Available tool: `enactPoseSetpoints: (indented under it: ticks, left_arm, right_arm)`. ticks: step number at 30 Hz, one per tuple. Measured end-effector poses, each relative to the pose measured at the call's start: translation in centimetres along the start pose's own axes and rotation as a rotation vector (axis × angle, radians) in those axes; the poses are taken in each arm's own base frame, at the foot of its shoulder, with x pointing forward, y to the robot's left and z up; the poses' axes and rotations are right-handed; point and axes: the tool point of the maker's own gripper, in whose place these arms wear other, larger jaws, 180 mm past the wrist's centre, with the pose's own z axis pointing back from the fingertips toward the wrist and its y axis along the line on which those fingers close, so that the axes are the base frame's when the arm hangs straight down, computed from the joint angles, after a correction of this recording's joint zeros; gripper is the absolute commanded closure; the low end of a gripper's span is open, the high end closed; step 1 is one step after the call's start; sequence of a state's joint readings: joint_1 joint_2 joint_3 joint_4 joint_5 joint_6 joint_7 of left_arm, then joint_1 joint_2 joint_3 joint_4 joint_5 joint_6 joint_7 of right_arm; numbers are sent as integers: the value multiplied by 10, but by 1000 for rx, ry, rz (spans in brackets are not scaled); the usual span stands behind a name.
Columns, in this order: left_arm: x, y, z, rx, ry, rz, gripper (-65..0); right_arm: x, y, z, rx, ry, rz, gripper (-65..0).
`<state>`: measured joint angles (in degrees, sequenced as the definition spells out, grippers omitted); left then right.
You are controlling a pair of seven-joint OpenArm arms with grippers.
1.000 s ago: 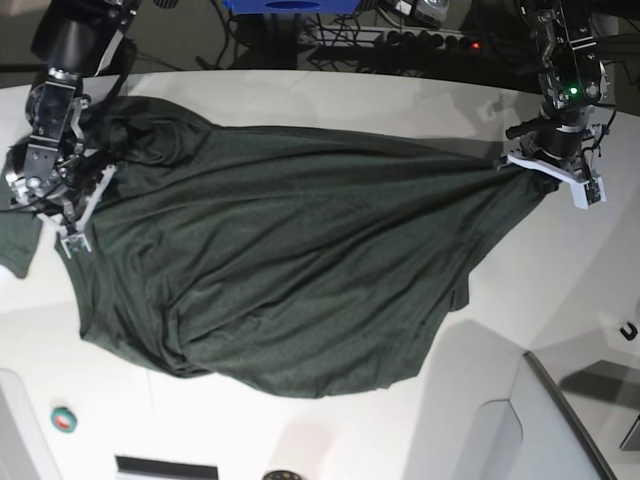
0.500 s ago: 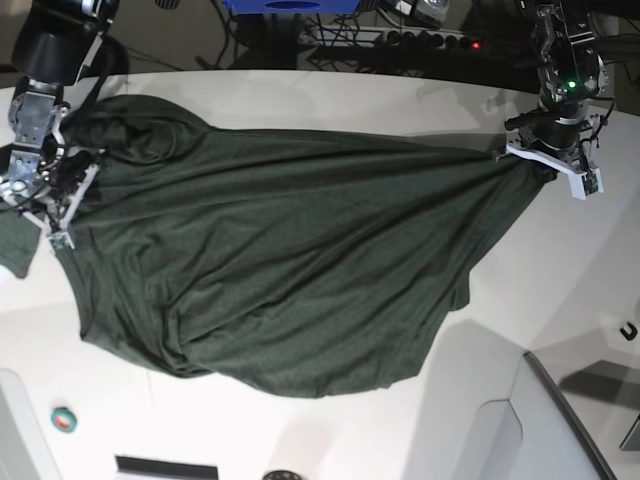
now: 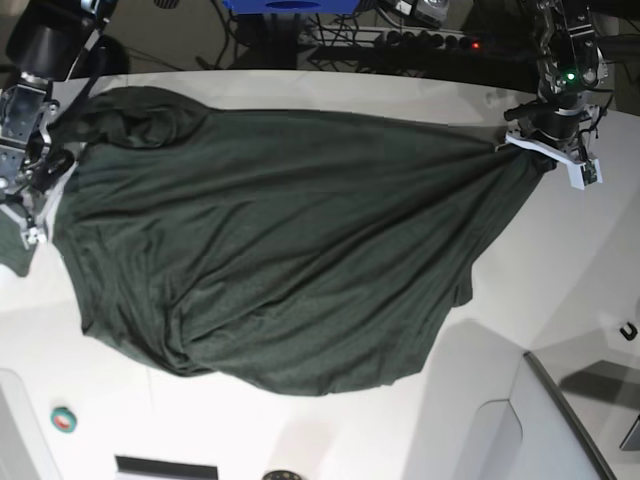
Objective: Layout the t-shirt on the table in an organized manner, then fold the t-shirt properly
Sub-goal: 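Pull both grippers apart to stretch the shirt, then release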
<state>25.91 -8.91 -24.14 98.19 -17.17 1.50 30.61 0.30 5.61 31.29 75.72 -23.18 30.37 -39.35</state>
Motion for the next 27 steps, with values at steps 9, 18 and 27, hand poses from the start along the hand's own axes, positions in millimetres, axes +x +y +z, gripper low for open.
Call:
enactPoseSetpoints:
  ticks: [9, 18, 27]
  left_arm:
    - [1, -1, 0, -4, -2, 1, 0]
    - [0, -1, 0, -1, 1, 0, 0]
    - [-6, 1, 2, 1, 12, -5, 0]
  right_arm:
    - [24, -10, 6, -28, -37, -1, -92]
    - [31, 34, -26, 117, -17, -6, -18]
    - [37, 28, -31, 118, -22, -24, -2]
